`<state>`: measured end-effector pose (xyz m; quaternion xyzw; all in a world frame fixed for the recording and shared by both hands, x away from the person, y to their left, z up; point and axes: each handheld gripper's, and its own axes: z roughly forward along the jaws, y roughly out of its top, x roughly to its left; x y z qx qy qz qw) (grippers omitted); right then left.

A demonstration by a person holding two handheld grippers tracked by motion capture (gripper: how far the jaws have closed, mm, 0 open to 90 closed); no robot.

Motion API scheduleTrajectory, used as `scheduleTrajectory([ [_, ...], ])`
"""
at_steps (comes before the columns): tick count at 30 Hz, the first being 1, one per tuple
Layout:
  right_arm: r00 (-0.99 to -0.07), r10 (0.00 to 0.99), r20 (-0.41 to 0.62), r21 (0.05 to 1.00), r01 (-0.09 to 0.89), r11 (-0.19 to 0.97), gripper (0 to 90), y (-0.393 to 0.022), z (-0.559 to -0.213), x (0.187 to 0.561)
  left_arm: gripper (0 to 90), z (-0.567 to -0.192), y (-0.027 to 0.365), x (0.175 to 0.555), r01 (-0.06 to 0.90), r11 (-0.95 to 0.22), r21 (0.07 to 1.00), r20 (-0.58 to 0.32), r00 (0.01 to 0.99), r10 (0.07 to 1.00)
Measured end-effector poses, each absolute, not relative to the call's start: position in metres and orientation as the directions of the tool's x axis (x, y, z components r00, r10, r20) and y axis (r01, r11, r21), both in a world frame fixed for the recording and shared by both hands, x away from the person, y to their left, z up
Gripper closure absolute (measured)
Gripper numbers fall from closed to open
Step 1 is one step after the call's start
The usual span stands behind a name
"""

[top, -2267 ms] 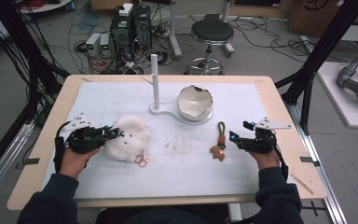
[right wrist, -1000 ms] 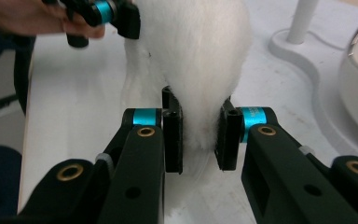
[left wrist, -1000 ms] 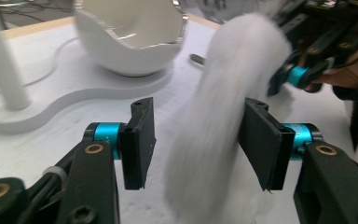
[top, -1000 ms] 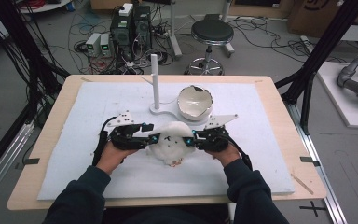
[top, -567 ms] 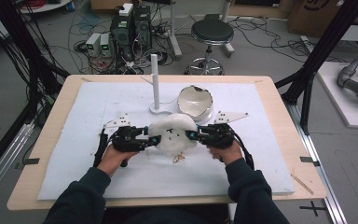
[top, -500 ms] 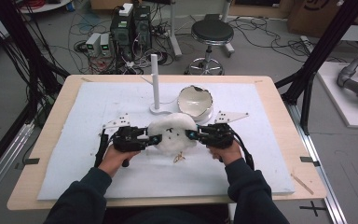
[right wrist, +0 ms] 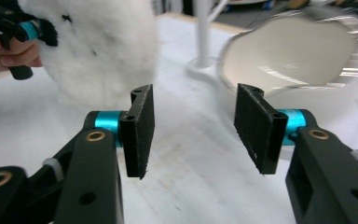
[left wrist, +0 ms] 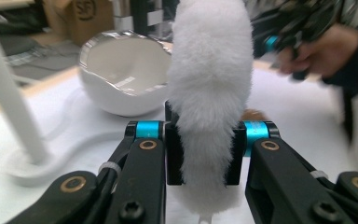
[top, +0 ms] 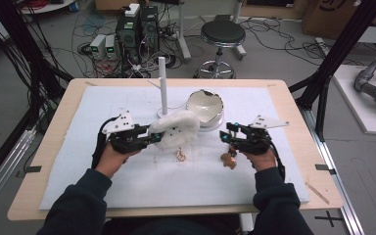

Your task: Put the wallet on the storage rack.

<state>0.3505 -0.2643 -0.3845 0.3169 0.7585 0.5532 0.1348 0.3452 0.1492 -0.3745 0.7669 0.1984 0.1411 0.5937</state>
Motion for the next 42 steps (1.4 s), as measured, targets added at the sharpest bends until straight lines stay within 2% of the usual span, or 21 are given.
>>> scheduleTrajectory([
  [4,-0.729,0.669,0.145,0.933,0.326,0.153,48.4,-0.288,-0.381,0.348,76.2,-0.355,0.145,0.358,0.069,-0.297,0.952,0.085,0.876,0.475],
  [5,-0.706,0.696,0.131,0.933,0.325,0.154,43.5,-0.3,-0.38,0.346,76.2,-0.35,0.143,0.362,0.058,-0.315,0.947,0.105,0.872,0.478],
  [9,-0.678,0.723,0.135,0.93,0.337,0.143,40.2,-0.315,-0.38,0.345,76.2,-0.325,0.126,0.385,0.001,-0.389,0.921,0.194,0.865,0.463],
  [14,-0.663,0.733,0.152,0.929,0.35,0.123,40.0,-0.321,-0.381,0.346,76.1,-0.307,0.11,0.402,-0.032,-0.419,0.907,0.237,0.862,0.448],
  [21,-0.661,0.733,0.159,0.927,0.355,0.118,40.0,-0.323,-0.382,0.348,76.2,-0.286,0.087,0.428,-0.043,-0.415,0.909,0.251,0.851,0.462],
  [29,-0.663,0.731,0.16,0.927,0.355,0.119,40.1,-0.324,-0.383,0.35,76.3,-0.292,0.061,0.446,-0.068,-0.509,0.858,0.318,0.849,0.422],
  [35,-0.661,0.732,0.165,0.926,0.36,0.116,40.1,-0.326,-0.385,0.351,76.4,-0.312,0.04,0.454,-0.091,-0.646,0.758,0.399,0.848,0.349],
  [42,-0.662,0.73,0.172,0.924,0.365,0.114,40.2,-0.327,-0.386,0.351,77.3,-0.32,0.022,0.46,-0.106,-0.726,0.68,0.431,0.858,0.278],
])
